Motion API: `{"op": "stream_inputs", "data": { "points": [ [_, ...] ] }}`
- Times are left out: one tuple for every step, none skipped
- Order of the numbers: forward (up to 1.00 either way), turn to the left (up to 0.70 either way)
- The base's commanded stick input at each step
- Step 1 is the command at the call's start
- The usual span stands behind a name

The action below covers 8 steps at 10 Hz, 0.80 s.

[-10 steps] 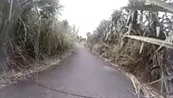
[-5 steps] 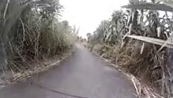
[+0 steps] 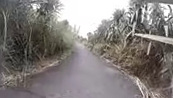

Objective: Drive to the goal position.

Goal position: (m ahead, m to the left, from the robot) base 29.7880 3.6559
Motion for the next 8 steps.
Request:
{"op": "stream_inputs", "data": {
  "points": [
    [0.7,0.0],
    [0.7,0.0],
    [0.7,0.0],
    [0.7,-0.35],
    [0.7,-0.35],
    [0.7,-0.35],
    [0.7,0.0],
    [0.7,0.0]
  ]
}}
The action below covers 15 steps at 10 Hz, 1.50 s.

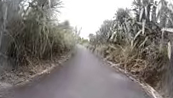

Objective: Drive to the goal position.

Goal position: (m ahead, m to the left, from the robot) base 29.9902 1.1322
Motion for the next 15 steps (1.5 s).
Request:
{"op": "stream_inputs", "data": {
  "points": [
    [0.7,0.0],
    [0.7,0.0],
    [0.7,0.0],
    [0.7,0.0],
    [0.7,0.0],
    [0.7,0.0],
    [0.7,0.0],
    [0.7,0.0],
    [0.7,0.0],
    [0.7,0.0],
    [0.7,-0.05],
    [0.7,-0.14],
    [0.7,-0.23],
    [0.7,-0.32],
    [0.7,0.0]
  ]
}}
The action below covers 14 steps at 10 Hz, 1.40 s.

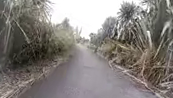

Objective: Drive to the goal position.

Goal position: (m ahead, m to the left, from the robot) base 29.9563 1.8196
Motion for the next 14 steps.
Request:
{"op": "stream_inputs", "data": {
  "points": [
    [0.7,0.0],
    [0.7,0.0],
    [0.7,0.0],
    [0.7,0.0],
    [0.7,0.0],
    [0.7,-0.35],
    [0.7,-0.35],
    [0.7,-0.35],
    [0.7,-0.35],
    [0.7,-0.35],
    [0.7,-0.35],
    [0.7,0.0],
    [0.7,0.0],
    [0.7,0.0]
  ]
}}
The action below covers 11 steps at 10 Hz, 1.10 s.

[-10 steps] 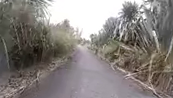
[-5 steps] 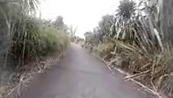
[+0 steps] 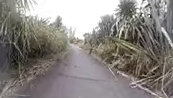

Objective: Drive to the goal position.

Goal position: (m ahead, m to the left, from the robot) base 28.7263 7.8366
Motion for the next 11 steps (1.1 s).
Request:
{"op": "stream_inputs", "data": {
  "points": [
    [0.7,0.0],
    [0.7,0.0],
    [0.7,0.0],
    [0.85,0.0],
    [0.85,0.0],
    [0.85,0.0],
    [0.85,0.0],
    [0.85,0.0],
    [0.85,0.0],
    [0.85,0.0],
    [0.85,0.0]
  ]
}}
